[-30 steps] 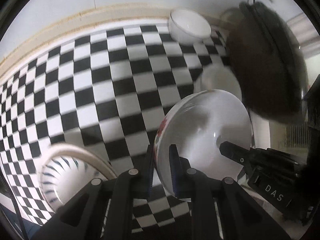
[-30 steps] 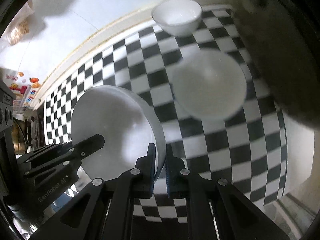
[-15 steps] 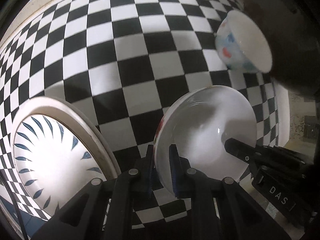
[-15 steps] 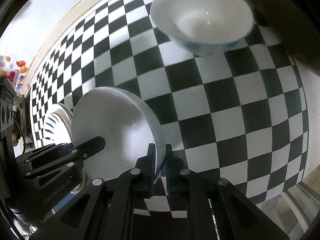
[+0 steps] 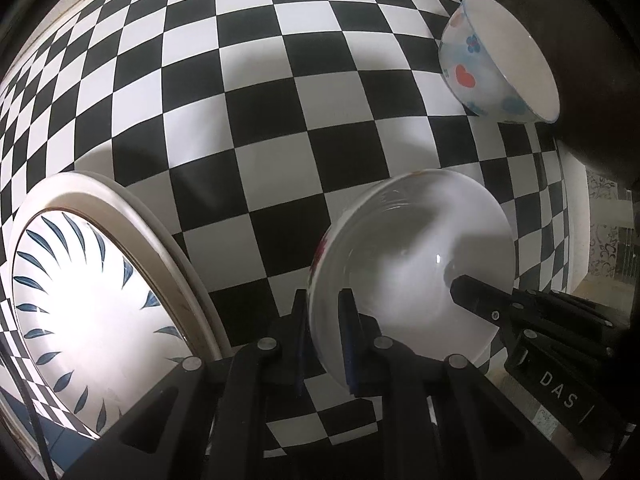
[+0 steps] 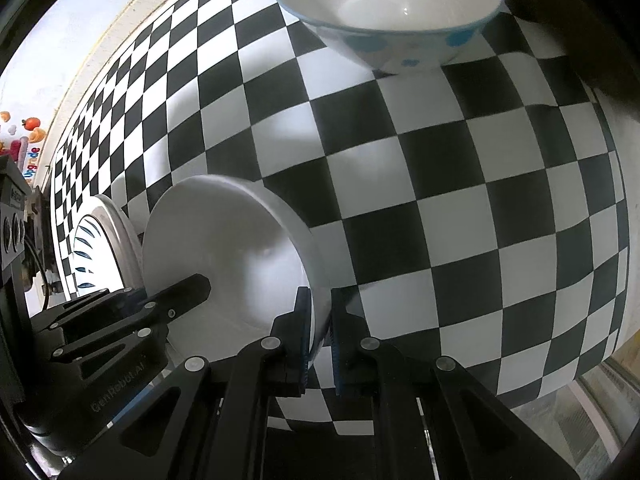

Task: Organize plates and bowls

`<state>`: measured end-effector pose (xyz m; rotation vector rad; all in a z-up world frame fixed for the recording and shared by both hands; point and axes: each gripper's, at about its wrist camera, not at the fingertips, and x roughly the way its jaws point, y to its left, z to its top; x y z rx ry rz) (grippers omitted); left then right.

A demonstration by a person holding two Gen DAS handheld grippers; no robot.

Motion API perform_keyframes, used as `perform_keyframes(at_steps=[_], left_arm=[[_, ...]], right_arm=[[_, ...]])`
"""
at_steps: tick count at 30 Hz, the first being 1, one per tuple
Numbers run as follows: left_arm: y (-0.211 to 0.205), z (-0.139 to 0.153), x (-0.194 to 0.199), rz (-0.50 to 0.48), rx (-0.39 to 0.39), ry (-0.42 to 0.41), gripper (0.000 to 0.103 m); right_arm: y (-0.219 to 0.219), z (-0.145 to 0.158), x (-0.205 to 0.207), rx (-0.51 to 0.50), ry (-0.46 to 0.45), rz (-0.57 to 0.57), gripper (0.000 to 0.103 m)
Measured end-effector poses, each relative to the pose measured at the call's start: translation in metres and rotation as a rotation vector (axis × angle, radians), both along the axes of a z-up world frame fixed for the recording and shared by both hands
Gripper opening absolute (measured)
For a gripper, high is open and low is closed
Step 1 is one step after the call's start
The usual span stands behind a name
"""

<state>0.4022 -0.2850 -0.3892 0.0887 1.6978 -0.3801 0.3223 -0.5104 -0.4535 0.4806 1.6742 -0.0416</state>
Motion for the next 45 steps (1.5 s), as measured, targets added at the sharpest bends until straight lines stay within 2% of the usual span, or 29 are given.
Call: perform_keyframes(at_steps=[15, 21, 29, 30, 32, 33, 34, 40, 45], left_arm=[[-0.016, -0.002, 0.007, -0.006, 0.035, -0.010, 0.013], [-0.015, 0.018, 0.008, -0.015, 0.060, -0.059, 0.013], [-0.019, 0.063, 0.014, -0.031, 0.070, -0.194, 0.014], [-0.020, 0.068, 0.015, -0.031, 0.065, -0.208, 0.014], [-0.022, 0.077, 0.024, -0.020, 0.051, -0.238, 0.016], [-0.025, 0.081, 0.031, -0.012, 0.043, -0.252, 0.019], [-0.020, 0.083, 0.040, -0.010, 0.033, -0.255, 0.021], [-0.045, 0.084, 0.085, 0.020, -0.040, -0.230, 0.023], [-0.088, 0.072, 0.117, -0.033, -0.070, -0.199, 0.023]], right_arm=[[-0.010, -0.001, 0.002, 0.025, 0.014, 0.003, 0.011], [-0.013, 0.008, 0.000, 0.030, 0.010, 0.013, 0.011], [-0.033, 0.051, 0.006, -0.002, -0.099, -0.041, 0.012], [-0.036, 0.056, 0.008, -0.007, -0.115, -0.053, 0.014], [-0.044, 0.064, 0.011, 0.000, -0.144, -0.095, 0.029], [-0.050, 0.066, 0.013, -0.004, -0.161, -0.118, 0.042], [-0.055, 0.068, 0.016, -0.015, -0.174, -0.140, 0.046], [-0.091, 0.063, 0.037, -0.085, -0.200, -0.237, 0.046], [-0.104, 0.056, 0.063, -0.174, -0.207, -0.211, 0.046]])
